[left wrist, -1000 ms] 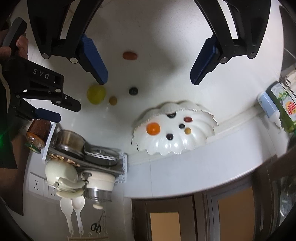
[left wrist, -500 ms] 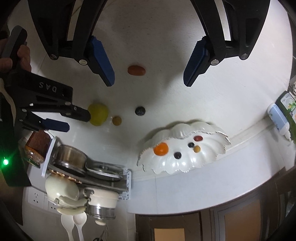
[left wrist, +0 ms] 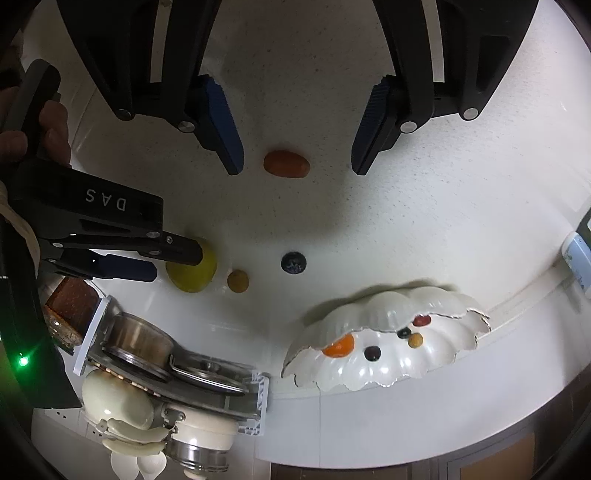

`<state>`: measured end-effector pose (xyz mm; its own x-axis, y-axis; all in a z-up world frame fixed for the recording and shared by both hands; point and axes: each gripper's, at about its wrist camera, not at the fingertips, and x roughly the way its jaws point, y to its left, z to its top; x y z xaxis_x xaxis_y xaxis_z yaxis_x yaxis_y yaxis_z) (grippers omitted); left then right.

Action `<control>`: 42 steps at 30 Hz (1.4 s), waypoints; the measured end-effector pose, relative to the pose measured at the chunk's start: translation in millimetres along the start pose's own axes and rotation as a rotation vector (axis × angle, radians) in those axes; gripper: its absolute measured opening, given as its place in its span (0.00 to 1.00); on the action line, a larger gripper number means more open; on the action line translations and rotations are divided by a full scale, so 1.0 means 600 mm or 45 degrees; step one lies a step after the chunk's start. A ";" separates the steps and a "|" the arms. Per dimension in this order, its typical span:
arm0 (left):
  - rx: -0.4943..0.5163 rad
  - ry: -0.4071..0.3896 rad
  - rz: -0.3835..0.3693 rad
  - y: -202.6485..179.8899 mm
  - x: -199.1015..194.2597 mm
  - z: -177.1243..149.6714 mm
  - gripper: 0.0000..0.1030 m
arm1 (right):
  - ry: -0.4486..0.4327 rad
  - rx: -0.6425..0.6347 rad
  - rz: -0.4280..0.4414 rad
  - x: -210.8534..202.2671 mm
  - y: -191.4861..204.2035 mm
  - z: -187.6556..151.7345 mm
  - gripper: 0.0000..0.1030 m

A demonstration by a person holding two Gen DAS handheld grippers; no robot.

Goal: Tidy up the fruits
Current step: 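Grasp the red date with the left tool while the right tool grasps the large yellow-green fruit, then carry the red date and yellow-green fruit over the white bowl with both tools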

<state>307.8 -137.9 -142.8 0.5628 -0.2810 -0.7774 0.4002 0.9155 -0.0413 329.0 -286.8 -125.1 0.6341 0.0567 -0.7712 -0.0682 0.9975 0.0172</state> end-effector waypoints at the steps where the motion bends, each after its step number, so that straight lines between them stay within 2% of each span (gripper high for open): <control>1: -0.002 0.001 -0.005 0.000 0.003 0.000 0.56 | 0.008 0.007 0.007 0.005 -0.002 0.000 0.60; 14: -0.029 0.039 -0.020 0.001 0.034 0.002 0.37 | 0.056 0.046 0.041 0.040 -0.008 0.001 0.59; 17: -0.033 0.046 -0.035 0.002 0.037 0.001 0.32 | 0.063 0.047 0.043 0.043 -0.007 0.001 0.56; 19: -0.031 0.046 -0.050 0.001 0.037 0.002 0.28 | 0.073 0.050 0.046 0.046 -0.008 0.001 0.49; 26: -0.056 0.053 -0.072 0.005 0.035 0.006 0.26 | 0.077 0.049 0.050 0.049 -0.008 -0.001 0.48; 42: -0.083 -0.044 -0.070 0.027 -0.015 0.032 0.26 | 0.059 0.101 0.076 0.008 0.012 -0.003 0.48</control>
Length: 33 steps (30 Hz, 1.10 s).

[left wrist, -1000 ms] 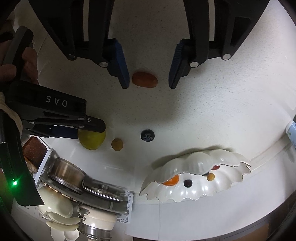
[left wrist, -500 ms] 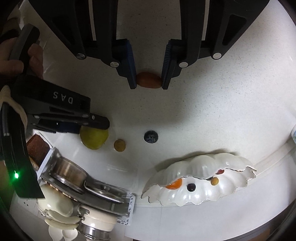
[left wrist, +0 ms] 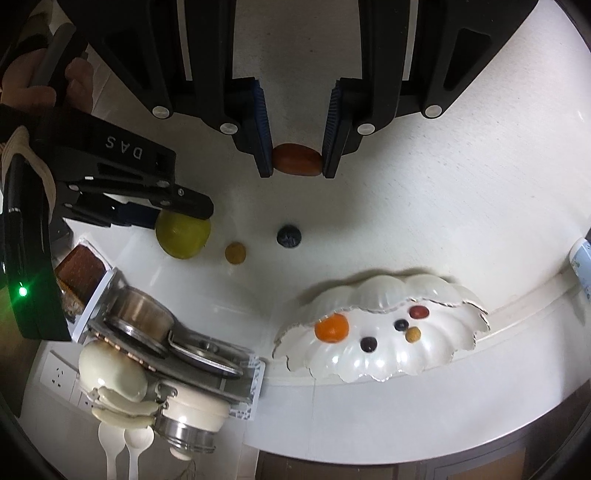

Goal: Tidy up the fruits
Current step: 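Carry the red date and yellow-green fruit over the white bowl with both tools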

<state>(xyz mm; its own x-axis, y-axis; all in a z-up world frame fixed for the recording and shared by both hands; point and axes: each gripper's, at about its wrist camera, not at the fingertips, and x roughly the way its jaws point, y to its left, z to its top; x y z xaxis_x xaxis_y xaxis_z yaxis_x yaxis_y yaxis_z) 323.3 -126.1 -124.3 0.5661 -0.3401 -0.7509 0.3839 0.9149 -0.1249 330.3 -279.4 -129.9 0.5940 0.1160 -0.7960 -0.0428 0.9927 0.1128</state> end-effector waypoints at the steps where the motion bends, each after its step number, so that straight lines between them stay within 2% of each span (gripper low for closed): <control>1: -0.003 -0.004 -0.002 0.002 -0.003 0.000 0.26 | -0.004 0.000 0.001 -0.004 0.003 0.001 0.48; 22: -0.017 -0.188 0.000 0.077 -0.096 0.047 0.26 | -0.164 0.025 -0.003 -0.080 0.089 0.045 0.48; 33: -0.008 -0.272 0.004 0.122 -0.134 0.086 0.26 | -0.230 0.025 -0.024 -0.096 0.134 0.081 0.48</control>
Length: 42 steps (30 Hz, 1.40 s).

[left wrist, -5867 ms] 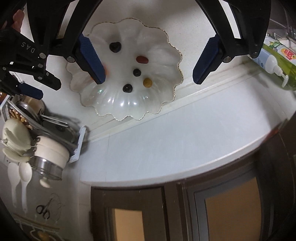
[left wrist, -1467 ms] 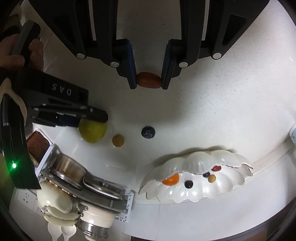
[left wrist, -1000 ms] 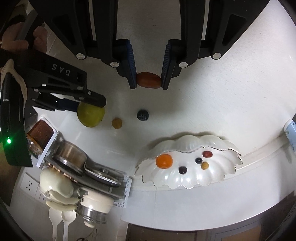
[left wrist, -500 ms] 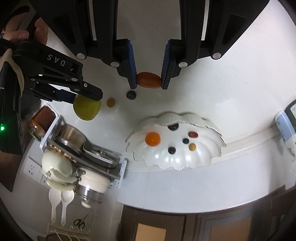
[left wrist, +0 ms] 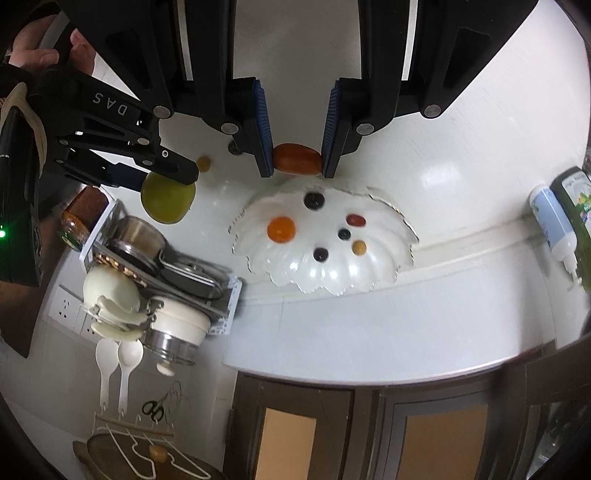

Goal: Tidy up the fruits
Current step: 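Carry the red date and yellow-green fruit over the white bowl with both tools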

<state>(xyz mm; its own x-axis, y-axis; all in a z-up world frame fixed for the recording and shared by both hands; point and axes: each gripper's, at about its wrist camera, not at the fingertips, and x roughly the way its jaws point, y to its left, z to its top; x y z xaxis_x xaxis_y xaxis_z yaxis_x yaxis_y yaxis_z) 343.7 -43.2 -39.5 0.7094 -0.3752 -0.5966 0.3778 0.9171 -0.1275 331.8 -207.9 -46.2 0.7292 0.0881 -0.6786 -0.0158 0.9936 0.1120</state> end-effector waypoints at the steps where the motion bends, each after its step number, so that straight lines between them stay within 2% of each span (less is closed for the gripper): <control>1: 0.002 -0.007 0.000 0.005 -0.002 0.006 0.26 | -0.007 0.000 -0.003 0.000 0.005 0.004 0.48; 9: 0.016 -0.084 0.012 0.032 -0.014 0.038 0.26 | -0.055 0.013 -0.025 -0.002 0.032 0.035 0.48; 18: 0.015 -0.111 0.007 0.061 -0.005 0.078 0.26 | -0.101 0.012 -0.035 0.008 0.061 0.075 0.48; 22: -0.002 -0.092 -0.011 0.078 0.011 0.096 0.26 | -0.102 0.021 -0.021 0.021 0.067 0.095 0.48; 31: 0.008 -0.039 -0.009 0.108 0.061 0.141 0.26 | -0.067 0.002 -0.070 0.077 0.070 0.148 0.48; 42: 0.008 0.089 -0.013 0.131 0.142 0.187 0.26 | 0.024 -0.001 -0.076 0.151 0.059 0.197 0.48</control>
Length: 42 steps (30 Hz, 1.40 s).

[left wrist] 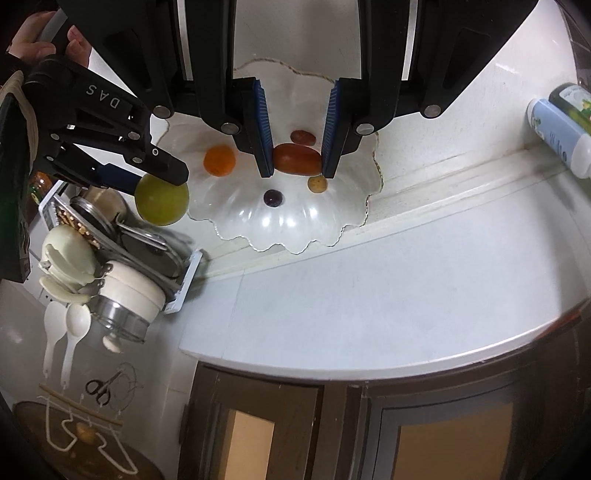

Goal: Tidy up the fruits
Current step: 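Carry the red date and yellow-green fruit over the white bowl with both tools, then open the left tool to drop the date while the right tool releases the yellow-green fruit, then withdraw both open tools up from the bowl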

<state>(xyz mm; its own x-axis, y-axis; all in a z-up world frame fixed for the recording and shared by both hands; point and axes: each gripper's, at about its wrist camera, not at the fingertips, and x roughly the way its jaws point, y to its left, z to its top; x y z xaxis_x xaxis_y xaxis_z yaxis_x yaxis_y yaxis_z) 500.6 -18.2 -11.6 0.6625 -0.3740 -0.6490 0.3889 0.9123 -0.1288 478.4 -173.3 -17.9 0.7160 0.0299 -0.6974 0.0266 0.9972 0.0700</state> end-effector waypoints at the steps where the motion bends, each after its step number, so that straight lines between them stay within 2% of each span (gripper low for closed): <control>1: 0.006 0.013 0.004 -0.001 0.008 0.004 0.26 | 0.012 -0.005 -0.005 0.008 -0.001 0.004 0.48; 3: 0.017 0.035 0.015 0.000 0.023 0.010 0.26 | 0.025 -0.010 -0.015 0.020 -0.004 0.010 0.47; 5: 0.026 0.061 0.023 0.001 0.040 0.015 0.26 | 0.034 -0.019 -0.027 0.029 -0.008 0.017 0.39; 9: 0.043 0.109 0.034 0.000 0.070 0.022 0.26 | 0.040 -0.049 -0.059 0.045 -0.006 0.034 0.35; 16: 0.061 0.261 -0.005 -0.008 0.132 0.027 0.26 | 0.072 -0.040 -0.054 0.064 -0.009 0.042 0.35; 18: 0.057 0.287 -0.017 -0.010 0.139 0.026 0.31 | 0.077 -0.042 -0.064 0.067 -0.012 0.041 0.35; 19: 0.060 0.298 -0.026 -0.013 0.142 0.026 0.40 | 0.078 -0.042 -0.069 0.067 -0.013 0.040 0.35; 20: 0.068 0.300 -0.022 -0.016 0.143 0.026 0.50 | 0.081 -0.038 -0.072 0.067 -0.016 0.040 0.35; 21: 0.074 0.293 -0.008 -0.018 0.141 0.027 0.52 | 0.082 -0.034 -0.070 0.066 -0.018 0.040 0.35; 24: 0.082 0.292 0.007 -0.023 0.136 0.029 0.54 | 0.078 -0.029 -0.080 0.060 -0.024 0.036 0.35; 30: 0.097 0.266 0.051 -0.026 0.113 0.028 0.70 | 0.058 -0.031 -0.081 0.043 -0.031 0.029 0.35; 32: 0.104 0.250 0.078 -0.029 0.102 0.026 0.76 | 0.043 -0.032 -0.089 0.033 -0.032 0.025 0.35; 36: 0.134 0.204 0.129 -0.040 0.076 0.023 0.79 | 0.026 -0.026 -0.090 0.013 -0.039 0.017 0.36; 38: 0.144 0.176 0.152 -0.046 0.059 0.020 0.85 | 0.019 -0.023 -0.090 0.002 -0.044 0.012 0.36; 42: 0.161 0.124 0.196 -0.062 0.030 0.016 0.90 | 0.002 -0.013 -0.090 -0.020 -0.057 0.002 0.36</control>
<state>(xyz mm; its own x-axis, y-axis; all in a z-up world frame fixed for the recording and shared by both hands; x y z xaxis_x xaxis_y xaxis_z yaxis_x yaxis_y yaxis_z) 504.1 -60.3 -11.4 0.6575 -0.2082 -0.7241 0.3691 0.9268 0.0687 469.6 -207.9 -11.3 0.7113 -0.0408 -0.7017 0.0703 0.9974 0.0132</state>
